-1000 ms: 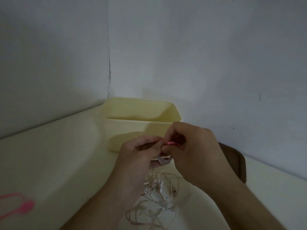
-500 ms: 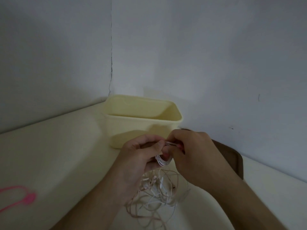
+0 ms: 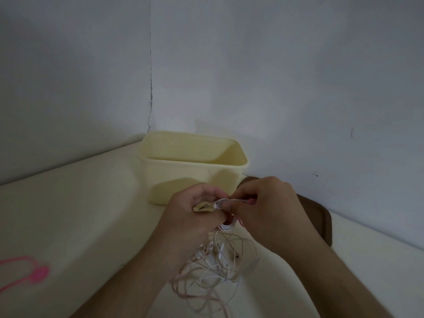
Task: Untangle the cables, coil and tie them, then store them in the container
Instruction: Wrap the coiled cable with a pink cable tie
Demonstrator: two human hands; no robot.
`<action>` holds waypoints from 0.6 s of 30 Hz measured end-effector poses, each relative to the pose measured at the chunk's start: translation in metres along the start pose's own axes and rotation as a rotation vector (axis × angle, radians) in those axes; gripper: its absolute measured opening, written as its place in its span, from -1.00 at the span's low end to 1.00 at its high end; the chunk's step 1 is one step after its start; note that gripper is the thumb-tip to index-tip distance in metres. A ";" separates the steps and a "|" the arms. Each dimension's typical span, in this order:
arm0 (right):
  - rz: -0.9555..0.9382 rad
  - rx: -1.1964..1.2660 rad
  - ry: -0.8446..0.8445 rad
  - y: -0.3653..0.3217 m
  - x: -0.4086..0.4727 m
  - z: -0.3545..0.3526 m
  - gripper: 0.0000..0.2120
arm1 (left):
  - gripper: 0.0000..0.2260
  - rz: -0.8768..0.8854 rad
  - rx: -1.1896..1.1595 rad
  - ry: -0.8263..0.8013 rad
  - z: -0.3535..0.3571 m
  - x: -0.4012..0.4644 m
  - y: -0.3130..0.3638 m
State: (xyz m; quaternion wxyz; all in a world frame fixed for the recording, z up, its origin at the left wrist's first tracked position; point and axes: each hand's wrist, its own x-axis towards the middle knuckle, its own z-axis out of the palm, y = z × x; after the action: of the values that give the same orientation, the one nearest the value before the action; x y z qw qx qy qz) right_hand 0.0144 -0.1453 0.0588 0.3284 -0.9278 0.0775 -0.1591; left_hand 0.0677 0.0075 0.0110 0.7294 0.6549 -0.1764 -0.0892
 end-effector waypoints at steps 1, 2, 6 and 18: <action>0.007 0.019 -0.021 -0.001 -0.001 -0.002 -0.82 | -0.80 0.007 0.012 0.013 0.000 0.000 -0.001; 0.010 0.039 -0.045 -0.002 -0.001 -0.004 -0.84 | -0.82 0.013 0.025 0.029 0.000 0.001 -0.002; 0.016 0.075 -0.063 -0.003 0.000 -0.010 -0.92 | -0.85 0.000 0.064 0.093 -0.001 0.003 -0.006; 0.039 -0.050 0.010 -0.005 -0.002 -0.024 -0.83 | -0.83 0.068 0.243 0.244 -0.001 0.000 -0.006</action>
State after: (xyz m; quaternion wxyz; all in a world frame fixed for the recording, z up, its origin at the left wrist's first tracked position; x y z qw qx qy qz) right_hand 0.0039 -0.1553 0.0793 0.3079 -0.9332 0.1012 -0.1555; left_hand 0.0685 0.0073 0.0045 0.6633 0.7380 -0.1182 0.0375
